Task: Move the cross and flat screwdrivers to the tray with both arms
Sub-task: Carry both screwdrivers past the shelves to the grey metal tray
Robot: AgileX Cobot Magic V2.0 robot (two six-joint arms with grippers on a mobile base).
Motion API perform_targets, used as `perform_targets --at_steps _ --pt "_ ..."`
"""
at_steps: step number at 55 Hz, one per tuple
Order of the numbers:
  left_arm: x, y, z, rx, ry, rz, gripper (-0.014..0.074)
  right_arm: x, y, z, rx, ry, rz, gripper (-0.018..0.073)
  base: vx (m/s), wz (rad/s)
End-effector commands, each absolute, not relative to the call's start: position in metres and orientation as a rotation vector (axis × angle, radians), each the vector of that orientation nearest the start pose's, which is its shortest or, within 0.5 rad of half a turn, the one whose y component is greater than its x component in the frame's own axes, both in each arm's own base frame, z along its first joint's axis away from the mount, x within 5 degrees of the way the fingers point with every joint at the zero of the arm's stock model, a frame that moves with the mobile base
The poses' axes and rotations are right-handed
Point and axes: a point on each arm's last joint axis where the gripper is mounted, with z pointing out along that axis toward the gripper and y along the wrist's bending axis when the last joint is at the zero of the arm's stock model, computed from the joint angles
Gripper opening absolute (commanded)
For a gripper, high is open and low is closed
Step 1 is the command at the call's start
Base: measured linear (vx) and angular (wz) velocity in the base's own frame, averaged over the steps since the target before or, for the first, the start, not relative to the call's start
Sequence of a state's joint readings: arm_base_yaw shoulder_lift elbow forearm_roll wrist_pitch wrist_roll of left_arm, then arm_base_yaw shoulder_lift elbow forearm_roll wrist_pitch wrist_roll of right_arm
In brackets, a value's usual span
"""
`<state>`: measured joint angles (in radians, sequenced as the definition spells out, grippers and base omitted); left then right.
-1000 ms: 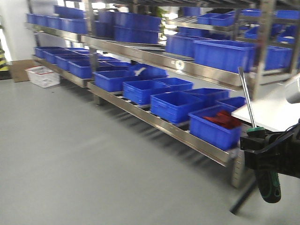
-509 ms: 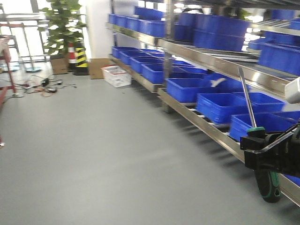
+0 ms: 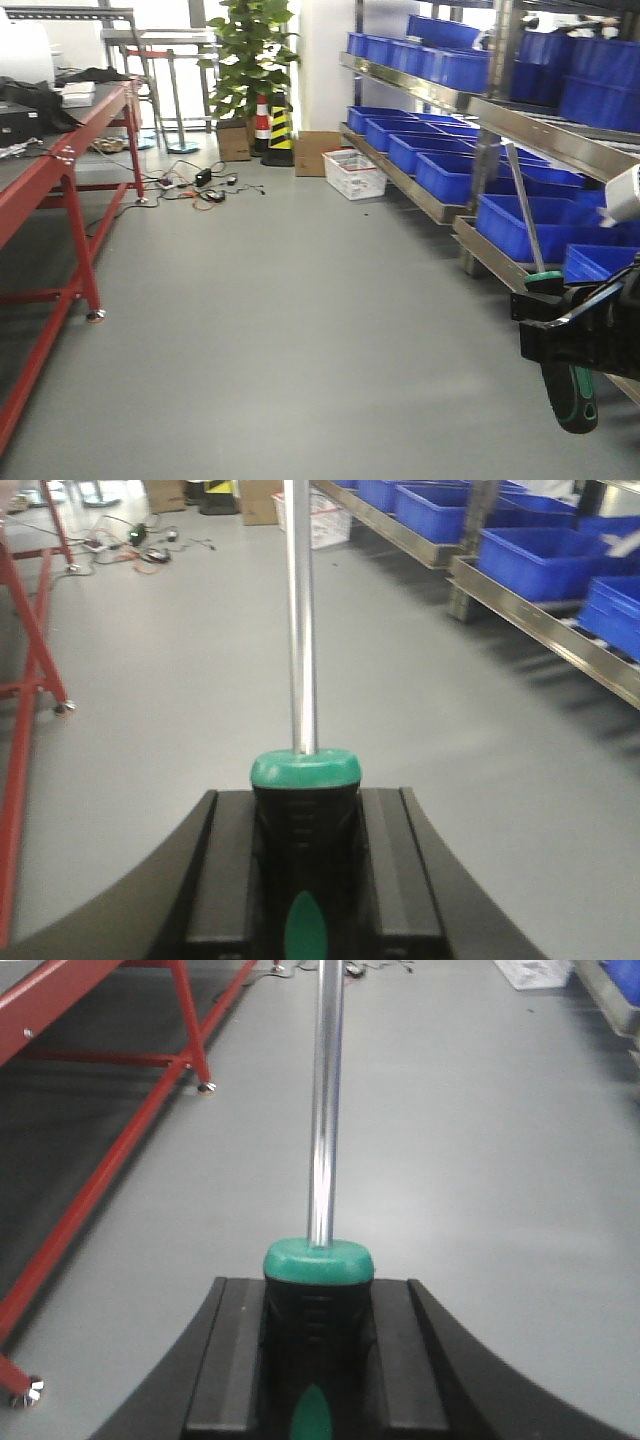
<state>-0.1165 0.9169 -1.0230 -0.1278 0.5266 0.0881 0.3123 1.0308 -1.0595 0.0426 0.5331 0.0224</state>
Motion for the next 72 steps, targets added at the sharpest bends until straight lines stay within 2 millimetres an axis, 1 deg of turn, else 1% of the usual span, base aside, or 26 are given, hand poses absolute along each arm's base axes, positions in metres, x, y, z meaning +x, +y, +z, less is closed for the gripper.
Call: perform_targets --at_steps 1,25,41,56,72 --pt "0.1821 -0.0273 0.4304 0.113 1.772 -0.168 0.0000 0.2033 0.0661 0.4211 -0.247 1.839 0.265 -0.0008 0.61 0.31" --pt "0.1830 -0.0274 0.4298 0.113 1.774 -0.168 0.0000 0.2033 0.0661 0.4209 -0.247 1.841 0.265 -0.0008 0.59 0.20" --pt "0.1830 -0.0274 0.4298 0.113 1.774 -0.168 0.0000 0.2033 0.0661 0.4209 -0.247 1.842 0.265 -0.0008 0.59 0.03" --pt "0.1827 -0.0274 0.4300 0.113 1.774 -0.168 0.0000 0.2033 0.0661 0.4209 -0.247 1.842 0.265 -0.0008 0.54 -0.34" --pt "0.1823 -0.0274 0.4303 0.113 1.772 -0.168 0.0000 0.2032 0.0663 0.4209 -0.248 1.842 0.266 -0.0008 0.50 -0.70"
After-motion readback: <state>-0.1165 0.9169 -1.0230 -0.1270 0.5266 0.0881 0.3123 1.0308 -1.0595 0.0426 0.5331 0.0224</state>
